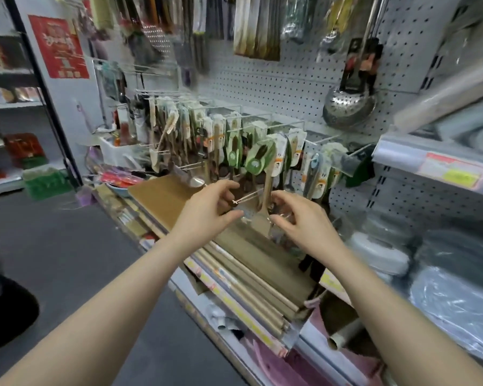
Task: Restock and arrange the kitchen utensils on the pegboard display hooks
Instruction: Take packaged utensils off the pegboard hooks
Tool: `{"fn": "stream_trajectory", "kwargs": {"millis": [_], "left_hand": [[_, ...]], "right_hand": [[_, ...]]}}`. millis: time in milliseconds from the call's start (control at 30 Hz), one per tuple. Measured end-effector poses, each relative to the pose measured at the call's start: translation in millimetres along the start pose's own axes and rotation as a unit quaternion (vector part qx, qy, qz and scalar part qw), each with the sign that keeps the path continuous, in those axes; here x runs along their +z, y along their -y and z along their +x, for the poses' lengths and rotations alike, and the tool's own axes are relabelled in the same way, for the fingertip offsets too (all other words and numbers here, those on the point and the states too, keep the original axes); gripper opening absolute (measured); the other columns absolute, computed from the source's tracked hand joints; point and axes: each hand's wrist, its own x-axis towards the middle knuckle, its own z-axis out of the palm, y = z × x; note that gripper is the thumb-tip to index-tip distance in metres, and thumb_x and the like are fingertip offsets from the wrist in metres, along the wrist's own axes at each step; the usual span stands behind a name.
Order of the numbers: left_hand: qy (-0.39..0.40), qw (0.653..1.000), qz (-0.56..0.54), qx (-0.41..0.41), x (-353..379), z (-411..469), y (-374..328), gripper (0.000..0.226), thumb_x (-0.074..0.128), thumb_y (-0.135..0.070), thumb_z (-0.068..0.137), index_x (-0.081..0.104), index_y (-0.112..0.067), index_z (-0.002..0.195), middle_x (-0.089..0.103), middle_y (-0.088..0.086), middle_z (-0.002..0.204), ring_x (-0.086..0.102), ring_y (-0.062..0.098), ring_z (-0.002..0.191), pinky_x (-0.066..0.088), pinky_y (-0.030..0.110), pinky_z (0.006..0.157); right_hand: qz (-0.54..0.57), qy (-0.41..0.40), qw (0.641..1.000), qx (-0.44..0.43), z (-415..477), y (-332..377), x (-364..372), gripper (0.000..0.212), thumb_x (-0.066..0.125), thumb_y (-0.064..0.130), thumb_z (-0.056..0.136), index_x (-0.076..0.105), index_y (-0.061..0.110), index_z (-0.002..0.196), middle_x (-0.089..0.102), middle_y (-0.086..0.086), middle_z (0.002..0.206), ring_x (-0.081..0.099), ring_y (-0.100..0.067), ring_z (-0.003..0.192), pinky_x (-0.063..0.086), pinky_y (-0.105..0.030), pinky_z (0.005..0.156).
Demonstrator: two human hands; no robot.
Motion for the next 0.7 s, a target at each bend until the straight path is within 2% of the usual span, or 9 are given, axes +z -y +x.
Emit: {"fn": "stream_trajectory", "kwargs": {"millis": [100, 267, 400, 533, 633, 700], "left_hand": [[0.026, 1.000, -0.003, 0.016, 23.0, 47.9, 16.4, 0.053, 0.074, -0.038, 0.080, 0.052, -0.031, 0.127, 0.058, -0.014, 0.102, 0.058, 0.004, 0.090, 0.053, 0.034, 0.081], [0.075, 0.996, -0.016, 0.048, 62.9, 114.8, 36.4, 0.056, 0.074, -0.038, 0.081, 0.051, -0.028, 0.131, 0.057, -0.014, 0.103, 0.057, 0.003, 0.093, 0.053, 0.031, 0.085], [0.127, 0.990, -0.036, 0.051, 106.9, 148.1, 47.6, 0.060, 0.074, -0.037, 0.080, 0.050, -0.025, 0.134, 0.059, -0.011, 0.107, 0.059, 0.006, 0.095, 0.053, 0.033, 0.087], [0.179, 0.981, -0.060, 0.046, 153.8, 172.6, 51.9, 0.073, 0.075, -0.039, 0.080, 0.043, -0.020, 0.142, 0.060, -0.002, 0.124, 0.057, 0.013, 0.111, 0.050, 0.035, 0.095], [0.217, 0.974, -0.055, 0.044, 178.4, 191.4, 53.0, 0.081, 0.074, -0.041, 0.080, 0.035, -0.014, 0.146, 0.051, 0.006, 0.139, 0.050, 0.020, 0.126, 0.044, 0.040, 0.104], [0.238, 0.968, -0.058, 0.050, 188.4, 203.7, 51.8, 0.080, 0.073, -0.040, 0.081, 0.035, -0.011, 0.146, 0.049, 0.008, 0.143, 0.047, 0.022, 0.130, 0.041, 0.037, 0.107]], "right_hand": [[-0.007, 0.004, 0.999, 0.048, 25.3, -29.2, 13.5, 0.052, 0.062, 0.040, 0.093, 0.049, 0.024, 0.141, 0.058, 0.004, 0.136, 0.056, -0.015, 0.122, 0.045, -0.033, 0.102], [-0.027, 0.010, 0.984, 0.173, 58.2, -74.8, 32.8, 0.046, 0.065, 0.038, 0.092, 0.056, 0.018, 0.132, 0.066, -0.001, 0.119, 0.062, -0.020, 0.108, 0.052, -0.037, 0.093], [-0.007, 0.033, 0.956, 0.291, 70.1, -110.0, 40.7, 0.050, 0.062, 0.023, 0.094, 0.046, 0.015, 0.140, 0.065, -0.007, 0.122, 0.062, -0.025, 0.110, 0.051, -0.036, 0.094], [0.022, 0.037, 0.930, 0.364, 81.1, -138.7, 40.7, 0.058, 0.058, 0.020, 0.096, 0.034, 0.014, 0.149, 0.059, -0.008, 0.134, 0.057, -0.026, 0.120, 0.047, -0.034, 0.098], [0.031, 0.039, 0.915, 0.400, 88.5, -152.4, 40.5, 0.056, 0.056, 0.018, 0.097, 0.034, 0.017, 0.149, 0.057, -0.007, 0.135, 0.055, -0.026, 0.123, 0.044, -0.032, 0.096], [0.039, 0.034, 0.905, 0.422, 94.5, -158.7, 42.0, 0.056, 0.058, 0.018, 0.096, 0.036, 0.020, 0.148, 0.056, -0.007, 0.137, 0.054, -0.026, 0.124, 0.045, -0.035, 0.101]]}}
